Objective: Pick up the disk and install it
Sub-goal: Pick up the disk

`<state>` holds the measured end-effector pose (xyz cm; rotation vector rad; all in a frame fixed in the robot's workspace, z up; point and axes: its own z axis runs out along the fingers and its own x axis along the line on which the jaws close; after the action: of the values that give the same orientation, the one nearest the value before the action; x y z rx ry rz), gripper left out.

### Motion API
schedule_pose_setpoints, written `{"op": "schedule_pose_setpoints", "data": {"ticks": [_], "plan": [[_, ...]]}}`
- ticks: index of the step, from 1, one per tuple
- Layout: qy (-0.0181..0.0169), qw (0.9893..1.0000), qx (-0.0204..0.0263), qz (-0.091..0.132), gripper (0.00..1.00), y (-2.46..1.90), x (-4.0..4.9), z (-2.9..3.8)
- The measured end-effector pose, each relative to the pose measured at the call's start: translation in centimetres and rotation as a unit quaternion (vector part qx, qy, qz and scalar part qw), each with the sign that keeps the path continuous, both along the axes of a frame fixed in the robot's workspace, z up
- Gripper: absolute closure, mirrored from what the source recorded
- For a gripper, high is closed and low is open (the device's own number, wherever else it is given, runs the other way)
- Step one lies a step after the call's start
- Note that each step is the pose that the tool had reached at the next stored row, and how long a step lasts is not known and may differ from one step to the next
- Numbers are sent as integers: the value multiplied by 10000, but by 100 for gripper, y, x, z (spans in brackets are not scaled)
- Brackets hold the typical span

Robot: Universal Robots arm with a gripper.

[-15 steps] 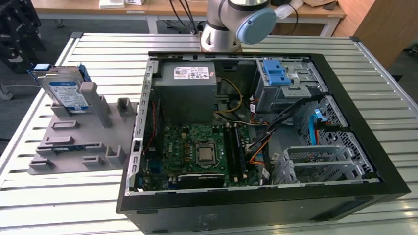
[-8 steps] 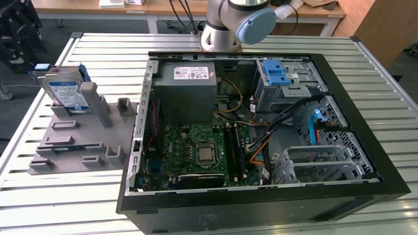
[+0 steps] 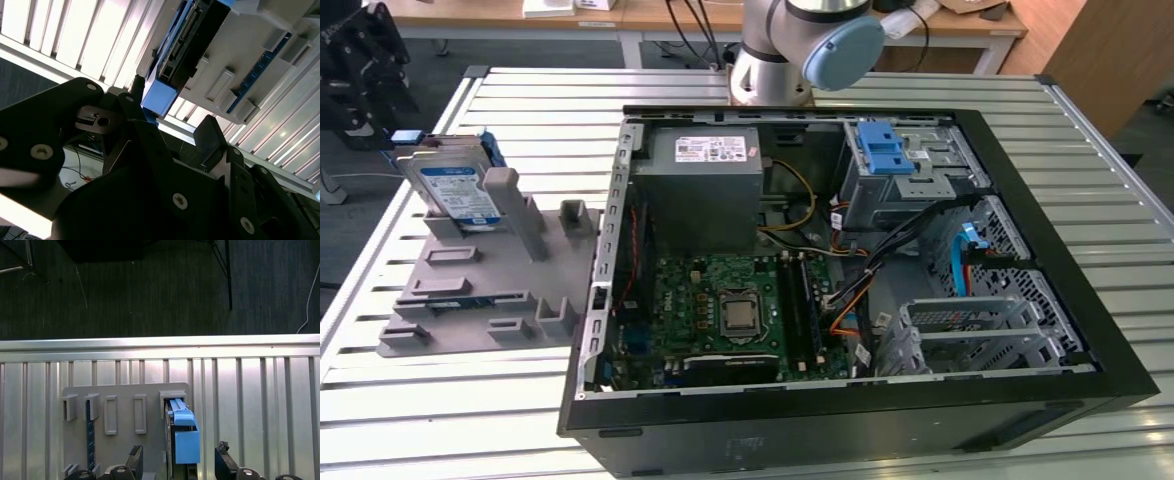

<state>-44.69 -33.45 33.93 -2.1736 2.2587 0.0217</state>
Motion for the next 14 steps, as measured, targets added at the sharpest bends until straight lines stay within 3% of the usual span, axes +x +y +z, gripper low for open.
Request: {"op": "schedule_pose_setpoints", "data": {"ticks": [14], "plan": [[0,10000,0,0,34,0,0,-36]]}}
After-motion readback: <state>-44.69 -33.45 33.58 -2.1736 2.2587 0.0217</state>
